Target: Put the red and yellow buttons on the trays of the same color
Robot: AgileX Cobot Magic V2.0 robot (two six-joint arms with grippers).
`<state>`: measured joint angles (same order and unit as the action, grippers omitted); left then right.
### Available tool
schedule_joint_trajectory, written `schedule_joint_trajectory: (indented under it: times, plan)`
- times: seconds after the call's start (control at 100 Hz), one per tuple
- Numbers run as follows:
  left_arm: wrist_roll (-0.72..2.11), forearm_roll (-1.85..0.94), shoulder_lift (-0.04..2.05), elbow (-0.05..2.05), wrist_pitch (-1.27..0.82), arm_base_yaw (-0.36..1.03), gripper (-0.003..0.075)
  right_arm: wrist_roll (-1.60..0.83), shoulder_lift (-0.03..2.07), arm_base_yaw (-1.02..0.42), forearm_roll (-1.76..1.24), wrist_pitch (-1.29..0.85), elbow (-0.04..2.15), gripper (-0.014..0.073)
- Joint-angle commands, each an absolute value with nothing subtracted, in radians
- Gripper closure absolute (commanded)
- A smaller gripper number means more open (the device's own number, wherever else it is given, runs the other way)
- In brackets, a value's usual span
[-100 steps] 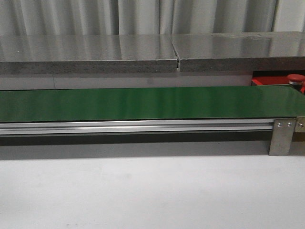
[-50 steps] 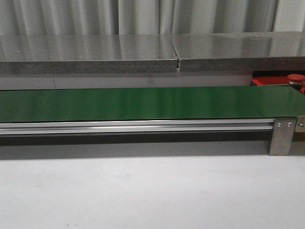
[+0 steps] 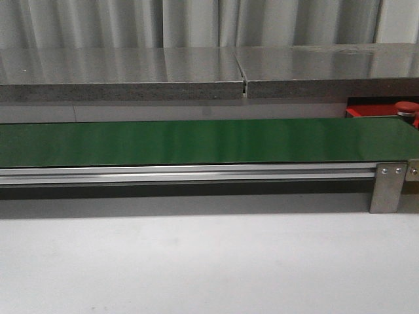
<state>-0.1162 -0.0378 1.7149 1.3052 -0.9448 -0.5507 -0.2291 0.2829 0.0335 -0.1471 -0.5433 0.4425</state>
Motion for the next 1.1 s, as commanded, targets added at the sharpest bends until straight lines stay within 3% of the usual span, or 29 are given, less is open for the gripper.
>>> schedule_joint_trajectory:
  times: [0.0, 0.64, 1.09]
  plan:
    - [-0.127, -0.042, 1.723, 1.371, -0.938, -0.554, 0.0227, -0.237, 0.291, 0.032, -0.157, -0.471, 0.468, 0.0662]
    - [-0.180, 0.053, 1.923, 1.548, -0.981, -0.563, 0.0227, -0.237, 0.291, 0.032, -0.157, -0.471, 0.468, 0.0662]
    - [-0.180, 0.035, 1.969, 1.568, -0.775, -0.584, 0.0228, -0.237, 0.291, 0.032, -0.157, -0.471, 0.468, 0.0662]
